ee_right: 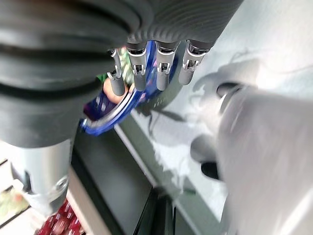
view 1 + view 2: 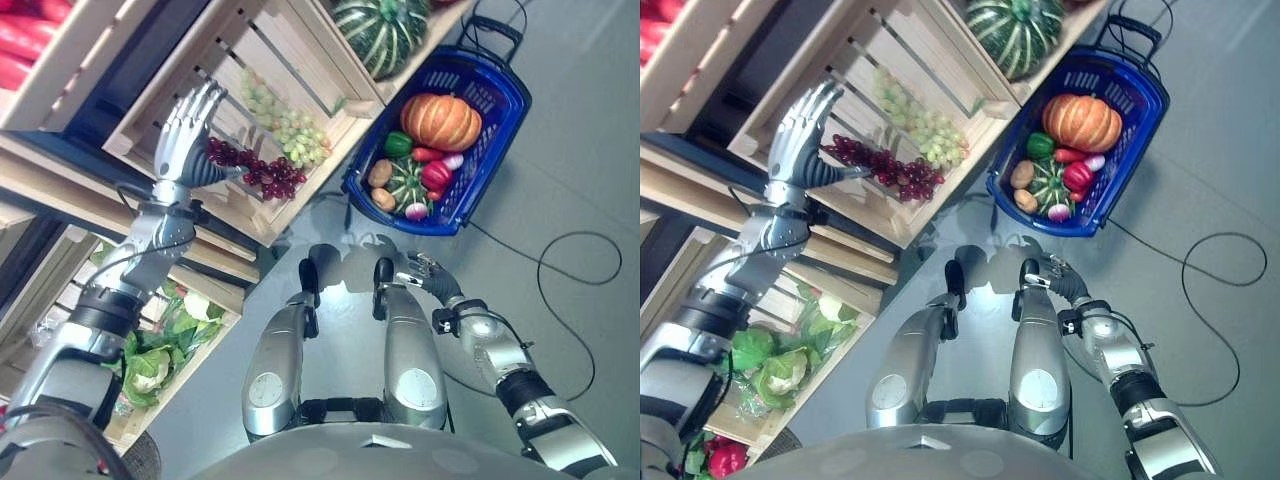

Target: Pick up fruits and vegetables into the basket

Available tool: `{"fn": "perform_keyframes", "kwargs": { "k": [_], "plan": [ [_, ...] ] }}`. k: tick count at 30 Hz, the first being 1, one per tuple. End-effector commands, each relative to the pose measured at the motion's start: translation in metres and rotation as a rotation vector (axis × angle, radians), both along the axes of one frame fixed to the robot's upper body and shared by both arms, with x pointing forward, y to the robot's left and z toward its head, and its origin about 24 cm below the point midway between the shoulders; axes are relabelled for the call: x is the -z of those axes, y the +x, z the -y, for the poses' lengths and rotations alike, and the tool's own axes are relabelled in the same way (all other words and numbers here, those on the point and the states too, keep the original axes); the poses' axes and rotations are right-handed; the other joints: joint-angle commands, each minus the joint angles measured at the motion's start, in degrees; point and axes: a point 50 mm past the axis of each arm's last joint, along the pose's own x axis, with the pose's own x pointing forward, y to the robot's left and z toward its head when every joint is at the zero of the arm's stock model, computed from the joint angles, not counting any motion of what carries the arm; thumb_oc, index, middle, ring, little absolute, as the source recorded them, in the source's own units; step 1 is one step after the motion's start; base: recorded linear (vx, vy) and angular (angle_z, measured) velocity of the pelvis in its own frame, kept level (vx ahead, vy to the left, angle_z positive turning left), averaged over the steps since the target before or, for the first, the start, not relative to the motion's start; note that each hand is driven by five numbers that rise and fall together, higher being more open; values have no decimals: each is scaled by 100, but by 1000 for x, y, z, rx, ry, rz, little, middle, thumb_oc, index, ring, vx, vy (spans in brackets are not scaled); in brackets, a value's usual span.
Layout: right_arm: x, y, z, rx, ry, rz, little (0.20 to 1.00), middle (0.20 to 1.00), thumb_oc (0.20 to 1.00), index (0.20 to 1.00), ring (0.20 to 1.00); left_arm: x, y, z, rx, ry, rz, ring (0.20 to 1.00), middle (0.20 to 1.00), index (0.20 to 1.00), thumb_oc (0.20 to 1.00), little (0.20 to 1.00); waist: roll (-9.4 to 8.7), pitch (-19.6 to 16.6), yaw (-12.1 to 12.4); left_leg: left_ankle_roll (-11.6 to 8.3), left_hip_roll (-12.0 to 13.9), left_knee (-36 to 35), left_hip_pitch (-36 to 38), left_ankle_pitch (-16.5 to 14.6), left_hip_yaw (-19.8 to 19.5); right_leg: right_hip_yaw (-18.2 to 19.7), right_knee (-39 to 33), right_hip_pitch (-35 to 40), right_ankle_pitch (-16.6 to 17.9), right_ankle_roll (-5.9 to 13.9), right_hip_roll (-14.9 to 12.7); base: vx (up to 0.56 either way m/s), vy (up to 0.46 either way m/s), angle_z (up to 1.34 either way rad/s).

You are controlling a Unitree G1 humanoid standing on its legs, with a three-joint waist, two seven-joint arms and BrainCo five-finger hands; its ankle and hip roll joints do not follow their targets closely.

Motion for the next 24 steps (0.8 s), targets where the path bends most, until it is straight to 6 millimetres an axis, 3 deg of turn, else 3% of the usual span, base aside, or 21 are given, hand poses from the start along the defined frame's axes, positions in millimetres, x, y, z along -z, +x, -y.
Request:
{"fn": "perform_keyframes", "kwargs": {
  "k": [1, 6, 7, 11, 16, 24],
  "plan": [
    [-14, -1, 1, 1, 26, 80, 1000, 1000, 1000, 1000, 1000, -11, 5, -13, -137, 146, 72, 1000, 1000, 1000, 1000, 1000, 111, -175, -191, 218, -188, 738, -436, -737, 352, -42, 132, -358, -97, 55, 372, -4, 14, -18],
    [-39, 11, 2, -29, 19, 180, 1000, 1000, 1000, 1000, 1000, -29, 17, -20, -264, 302, 92, 1000, 1000, 1000, 1000, 1000, 116, -175, -341, 228, -82, 1042, -1219, -747, 503, 150, 428, -1184, -63, 65, 476, -7, -7, -15],
    [-44, 13, 1, -34, 25, 195, 1000, 1000, 1000, 1000, 1000, -29, 20, -22, -289, 340, 90, 1000, 1000, 1000, 1000, 1000, 109, -175, -376, 190, -71, 1217, -1341, -929, 472, 238, 621, -1311, -239, 112, 524, 73, -17, -12],
    [-56, 18, -1, -41, 20, 243, 1000, 1000, 1000, 1000, 1000, -35, 26, -22, -342, 405, 128, 1000, 1000, 1000, 1000, 1000, 113, -175, -472, 194, -2, 1478, -1778, -986, 519, 359, 834, -1781, -250, 109, 571, 20, -12, -10],
    [-66, 24, 2, -41, -4, 264, 1000, 1000, 1000, 1000, 1000, -45, 30, -20, -422, 483, 216, 1000, 1000, 1000, 1000, 1000, 184, -175, -625, 151, 75, 1653, -2152, -1005, 588, 522, 1023, -2241, -262, 116, 614, 20, 17, -11],
    [-73, 28, 5, -49, -12, 277, 1000, 1000, 1000, 1000, 1000, -65, 45, -18, -562, 586, 180, 1000, 1000, 1000, 1000, 1000, 184, -175, -839, 94, 142, 1794, -2530, -983, 631, 683, 1146, -2663, -212, 105, 675, 31, 4, -10]
  ]
}}
